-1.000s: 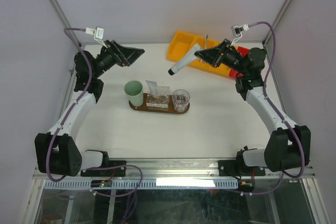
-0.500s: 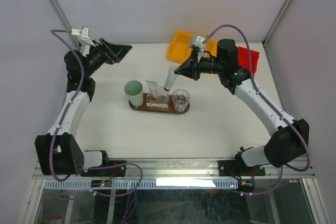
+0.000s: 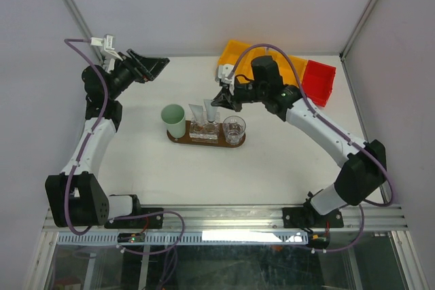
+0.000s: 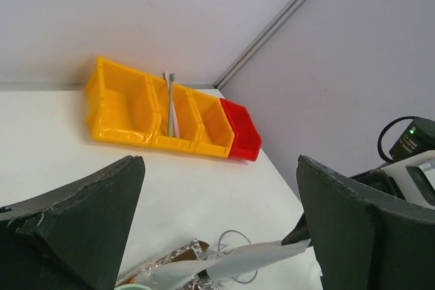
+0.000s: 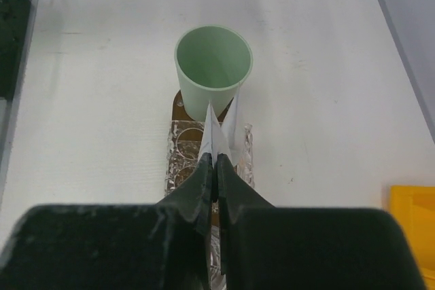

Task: Prepare toiletry sets of a toothbrush and toothpaste on the tray

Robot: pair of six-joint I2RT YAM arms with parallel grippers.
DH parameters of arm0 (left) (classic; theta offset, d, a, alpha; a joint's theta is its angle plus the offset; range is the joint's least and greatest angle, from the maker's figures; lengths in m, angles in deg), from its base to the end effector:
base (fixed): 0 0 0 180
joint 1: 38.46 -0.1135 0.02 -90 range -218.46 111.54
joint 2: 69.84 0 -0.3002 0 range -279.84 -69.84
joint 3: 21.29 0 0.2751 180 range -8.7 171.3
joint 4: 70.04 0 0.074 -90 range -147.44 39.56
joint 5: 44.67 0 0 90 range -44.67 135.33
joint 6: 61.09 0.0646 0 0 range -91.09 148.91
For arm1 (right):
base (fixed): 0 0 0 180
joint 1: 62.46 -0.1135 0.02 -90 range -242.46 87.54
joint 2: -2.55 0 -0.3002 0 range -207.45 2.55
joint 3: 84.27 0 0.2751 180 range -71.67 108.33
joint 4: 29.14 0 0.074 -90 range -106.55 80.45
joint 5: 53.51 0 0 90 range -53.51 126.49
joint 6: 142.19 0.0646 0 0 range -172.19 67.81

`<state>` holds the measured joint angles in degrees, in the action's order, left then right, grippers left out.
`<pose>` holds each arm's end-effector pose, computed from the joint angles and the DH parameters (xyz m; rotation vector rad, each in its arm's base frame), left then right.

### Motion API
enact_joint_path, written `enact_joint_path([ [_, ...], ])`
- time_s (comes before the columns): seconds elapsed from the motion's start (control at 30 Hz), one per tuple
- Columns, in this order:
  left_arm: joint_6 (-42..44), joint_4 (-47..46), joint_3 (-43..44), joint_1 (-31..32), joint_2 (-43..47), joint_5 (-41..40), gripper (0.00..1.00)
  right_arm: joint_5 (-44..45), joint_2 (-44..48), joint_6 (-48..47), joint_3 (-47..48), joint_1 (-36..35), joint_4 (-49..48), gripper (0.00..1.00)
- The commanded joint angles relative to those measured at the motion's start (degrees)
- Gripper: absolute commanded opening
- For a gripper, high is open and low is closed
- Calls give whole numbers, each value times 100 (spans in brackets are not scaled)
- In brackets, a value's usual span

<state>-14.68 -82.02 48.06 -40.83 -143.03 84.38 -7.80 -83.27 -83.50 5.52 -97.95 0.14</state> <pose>0.3320 -0.0270 0.4000 -0.0200 1.5531 -1.0608 0.2842 0.2581 0.3805 -1.4594 1.3209 0.8192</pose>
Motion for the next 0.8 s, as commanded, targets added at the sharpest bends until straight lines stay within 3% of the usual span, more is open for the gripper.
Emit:
enact_joint_path([
  [0.0,48,-188,219,-58,43,43,99,144,-39,-525,412,-46,-83,0],
  [0.77,-113,-425,156,-66,36,154,99,-220,-398,-813,410,-46,-245,0],
])
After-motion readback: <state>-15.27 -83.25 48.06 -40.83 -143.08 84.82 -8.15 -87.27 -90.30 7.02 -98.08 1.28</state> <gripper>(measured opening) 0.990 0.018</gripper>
